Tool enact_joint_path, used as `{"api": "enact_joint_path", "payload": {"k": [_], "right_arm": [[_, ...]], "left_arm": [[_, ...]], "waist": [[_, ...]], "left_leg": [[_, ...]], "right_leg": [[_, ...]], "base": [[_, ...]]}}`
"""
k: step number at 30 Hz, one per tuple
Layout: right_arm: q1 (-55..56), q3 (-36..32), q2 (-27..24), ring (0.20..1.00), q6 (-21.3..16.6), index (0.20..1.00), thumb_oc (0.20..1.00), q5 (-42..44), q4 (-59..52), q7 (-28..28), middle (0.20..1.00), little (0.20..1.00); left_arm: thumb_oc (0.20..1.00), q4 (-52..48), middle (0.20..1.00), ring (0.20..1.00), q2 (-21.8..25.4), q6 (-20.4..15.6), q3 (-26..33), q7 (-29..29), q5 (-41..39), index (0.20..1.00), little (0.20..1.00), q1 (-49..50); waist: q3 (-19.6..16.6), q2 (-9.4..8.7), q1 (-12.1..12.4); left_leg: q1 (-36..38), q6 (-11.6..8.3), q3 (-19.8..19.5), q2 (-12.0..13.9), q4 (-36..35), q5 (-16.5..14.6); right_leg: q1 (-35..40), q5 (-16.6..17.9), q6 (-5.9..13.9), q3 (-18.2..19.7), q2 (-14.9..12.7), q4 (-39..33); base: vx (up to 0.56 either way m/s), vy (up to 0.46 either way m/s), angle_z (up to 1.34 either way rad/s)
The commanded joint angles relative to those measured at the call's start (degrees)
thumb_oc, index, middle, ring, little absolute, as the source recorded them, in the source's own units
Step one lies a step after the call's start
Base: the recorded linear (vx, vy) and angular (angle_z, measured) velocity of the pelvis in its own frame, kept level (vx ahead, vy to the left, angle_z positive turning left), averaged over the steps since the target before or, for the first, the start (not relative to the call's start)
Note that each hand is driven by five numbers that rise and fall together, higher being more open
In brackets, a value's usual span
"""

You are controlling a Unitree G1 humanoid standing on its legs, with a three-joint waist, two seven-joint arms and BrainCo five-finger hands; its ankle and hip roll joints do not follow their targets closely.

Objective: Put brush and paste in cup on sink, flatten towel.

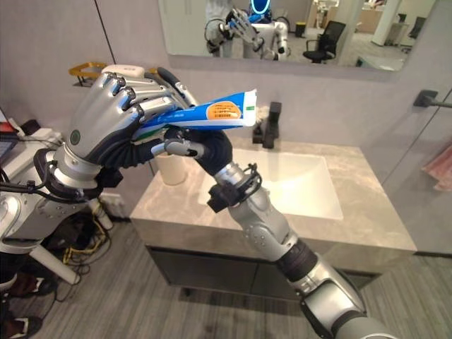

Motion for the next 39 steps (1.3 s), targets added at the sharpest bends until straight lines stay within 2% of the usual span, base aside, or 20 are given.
{"api": "enact_joint_path", "payload": {"k": [1,8,23,29,30,31,32,33,35,39], "right_arm": [[-4.7,-2.7,1.6,1.0,-5.6,1.0,1.0,1.5,-4.1,-0.4,1.0,1.0],[-3.8,-0.9,5.1,1.0,-5.8,1.0,1.0,4.7,-5.3,0.2,1.0,1.0],[-1.5,-1.6,5.9,1.0,-7.0,1.0,1.0,5.1,-7.9,-1.2,1.0,1.0],[-1.4,-1.3,5.8,1.0,-6.9,1.0,1.0,4.9,-7.7,-1.6,1.0,1.0],[-1.4,-1.3,5.7,0.925,-6.8,0.925,0.925,4.8,-7.7,-1.6,0.925,0.925],[-1.4,-1.0,5.9,0.671,-6.7,0.671,0.671,4.9,-7.5,-1.5,0.671,0.671],[-1.3,-1.0,5.8,0.661,-6.8,0.661,0.661,4.8,-7.4,-1.5,0.661,0.661],[-1.3,-1.1,5.8,0.598,-6.8,0.598,0.598,4.7,-7.4,-1.6,0.598,0.598],[-1.1,-1.1,5.7,0.555,-6.8,0.555,0.555,4.7,-7.6,-1.7,0.555,0.555],[-0.3,-1.5,5.4,0.507,-6.9,0.507,0.507,4.7,-7.8,-2.1,0.507,0.507]], "left_arm": [[0.2,1.7,0.2,0.2,0.8,1.2,3.7,3.9,-4.0,0.2,0.2,-0.1],[0.2,2.0,0.2,0.2,-1.3,1.8,5.3,3.3,-6.5,0.2,0.2,4.4],[0.2,3.0,0.2,0.2,-6.2,1.5,4.5,0.0,-10.4,0.2,0.2,10.8],[0.2,3.5,0.2,0.2,-6.8,1.5,3.4,-0.7,-11.6,0.2,0.2,10.8],[0.2,3.4,0.2,0.2,-6.8,1.5,3.4,-0.7,-11.9,0.2,0.2,10.7],[0.2,3.6,0.2,0.2,-6.9,1.5,3.1,-0.8,-12.3,0.2,0.2,10.5],[0.2,3.6,0.2,0.2,-6.9,1.5,3.1,-0.9,-12.7,0.2,0.2,10.5],[0.2,3.6,0.2,0.2,-7.0,1.4,3.2,-1.0,-13.1,0.2,0.2,10.6],[0.2,3.7,0.2,0.2,-7.1,1.3,3.3,-1.0,-14.0,0.2,0.2,10.7],[0.2,4.1,0.2,0.2,-7.6,1.5,3.0,-1.2,-15.0,0.2,0.2,10.7]], "waist": [[-0.9,-1.96,0.7],[-0.7,-2.09,1.3],[-0.3,-1.65,0.8],[-0.3,-1.36,0.6],[-0.3,-1.35,0.7],[-0.2,-1.31,0.7],[-0.1,-1.25,0.6],[-0.1,-1.23,0.6],[-0.1,-1.21,0.5],[-0.1,-1.17,0.3]], "left_leg": [[1.7,-2.43,-1.2,0.3,0.4,-2.8],[1.2,-2.28,-1.5,0.2,0.4,-2.7],[2.0,-1.71,-0.3,0.4,0.4,-3.2],[2.1,-1.78,-0.1,0.6,0.4,-3.2],[2.1,-1.79,-0.1,0.6,0.4,-3.1],[2.1,-1.77,-0.2,0.7,0.4,-3.1],[2.1,-1.76,-0.2,0.8,0.4,-3.1],[2.1,-1.76,-0.2,0.8,0.4,-3.1],[2.2,-1.79,-0.2,0.9,0.4,-3.2],[2.4,-1.83,-0.3,1.0,0.4,-3.3]], "right_leg": [[-1.9,4.7,2.11,-4.3,-3.2,0.1],[-2.1,4.8,2.01,-4.5,-3.5,0.1],[-2.2,4.5,1.79,-3.3,-3.1,0.1],[-2.2,4.4,1.72,-3.2,-2.9,0.1],[-2.2,4.4,1.72,-3.3,-2.9,0.1],[-2.2,4.4,1.68,-3.3,-2.9,0.1],[-2.1,4.3,1.65,-3.3,-2.9,0.1],[-2.1,4.3,1.62,-3.2,-2.8,0.1],[-2.0,4.2,1.59,-3.2,-2.7,0.1],[-1.9,4.1,1.52,-3.3,-2.5,0.1]], "base": [[0.0,0.007,0.1],[0.0,0.005,0.08],[0.0,-0.001,-0.01],[0.0,-0.006,-0.05],[0.0,-0.013,-0.07],[0.0,-0.015,-0.06],[0.0,-0.017,-0.05],[0.0,0.0,0.0],[0.0,0.0,0.0],[0.0,0.0,0.0]]}}
